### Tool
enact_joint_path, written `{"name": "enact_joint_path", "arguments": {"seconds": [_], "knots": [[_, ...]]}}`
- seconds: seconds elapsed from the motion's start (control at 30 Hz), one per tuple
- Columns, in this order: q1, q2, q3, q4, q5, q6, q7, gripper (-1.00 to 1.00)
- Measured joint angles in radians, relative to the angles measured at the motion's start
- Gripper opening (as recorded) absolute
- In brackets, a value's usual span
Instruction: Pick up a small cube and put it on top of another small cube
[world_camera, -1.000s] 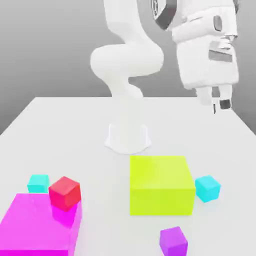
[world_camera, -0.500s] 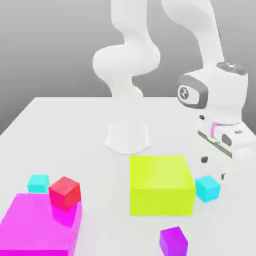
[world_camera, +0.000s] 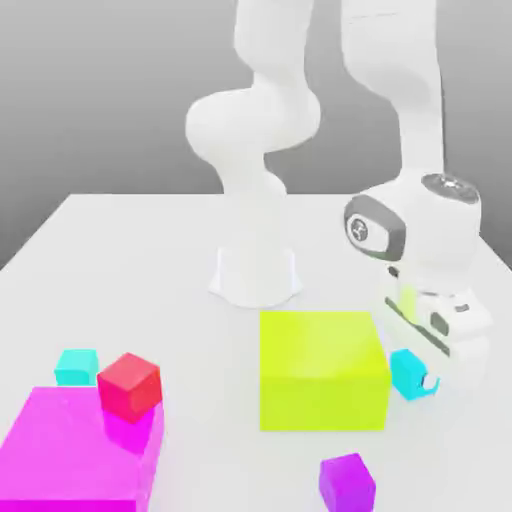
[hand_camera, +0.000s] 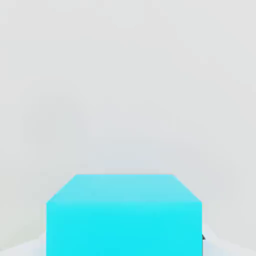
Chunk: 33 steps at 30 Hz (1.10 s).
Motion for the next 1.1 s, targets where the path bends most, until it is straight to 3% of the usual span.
{"name": "enact_joint_path", "arguments": {"seconds": [0.1,0.33,0.5,0.67,1.1], "knots": [[0.003,-0.096,0.01,-0.013,0.015,-0.082,-0.017,-1.0],[-0.066,-0.092,-0.011,0.102,-0.07,-0.146,-0.293,-1.0],[-0.192,-0.128,-0.115,0.124,-0.145,-0.185,-0.458,-1.0],[-0.47,-0.174,-0.184,0.119,-0.191,-0.217,-0.589,-1.0],[-0.798,-0.265,-0.409,0.099,-0.233,-0.285,-0.979,-1.0]]}}
